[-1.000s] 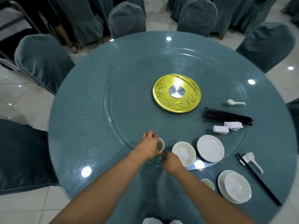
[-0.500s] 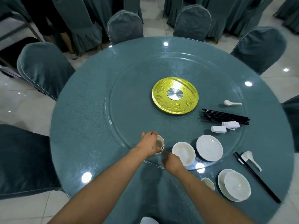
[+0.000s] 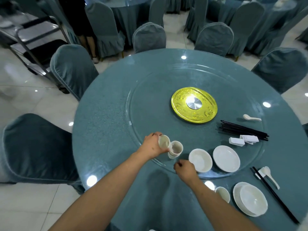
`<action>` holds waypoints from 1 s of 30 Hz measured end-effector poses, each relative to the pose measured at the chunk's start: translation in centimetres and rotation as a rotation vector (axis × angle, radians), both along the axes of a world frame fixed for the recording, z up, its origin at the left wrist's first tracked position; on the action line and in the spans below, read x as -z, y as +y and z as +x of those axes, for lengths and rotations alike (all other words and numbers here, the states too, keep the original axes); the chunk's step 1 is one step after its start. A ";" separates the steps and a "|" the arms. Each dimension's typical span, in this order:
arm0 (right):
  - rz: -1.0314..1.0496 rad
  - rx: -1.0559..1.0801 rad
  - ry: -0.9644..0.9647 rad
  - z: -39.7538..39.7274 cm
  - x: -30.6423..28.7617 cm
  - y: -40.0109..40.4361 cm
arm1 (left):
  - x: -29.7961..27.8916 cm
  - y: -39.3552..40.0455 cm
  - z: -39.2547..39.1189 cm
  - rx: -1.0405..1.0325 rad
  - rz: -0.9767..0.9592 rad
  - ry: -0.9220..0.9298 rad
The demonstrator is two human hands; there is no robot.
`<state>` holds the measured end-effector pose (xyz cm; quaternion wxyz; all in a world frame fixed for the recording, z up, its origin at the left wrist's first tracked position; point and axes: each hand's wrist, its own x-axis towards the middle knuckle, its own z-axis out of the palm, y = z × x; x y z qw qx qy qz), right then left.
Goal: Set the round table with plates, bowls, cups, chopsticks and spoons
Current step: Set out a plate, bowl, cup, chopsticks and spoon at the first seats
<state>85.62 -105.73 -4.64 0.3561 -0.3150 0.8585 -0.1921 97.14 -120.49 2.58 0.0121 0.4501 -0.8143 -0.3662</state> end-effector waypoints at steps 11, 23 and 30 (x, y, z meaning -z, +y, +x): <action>0.010 -0.125 -0.004 5.0 1.6 -3.8 | 4.9 -2.9 12.5 -0.142 0.008 -0.226; 0.142 -0.307 0.059 5.6 5.4 -5.1 | 11.8 -4.8 17.9 -0.148 0.039 -0.422; 0.245 -0.341 0.181 3.9 7.3 -3.8 | 13.4 -5.0 17.4 -0.185 0.063 -0.458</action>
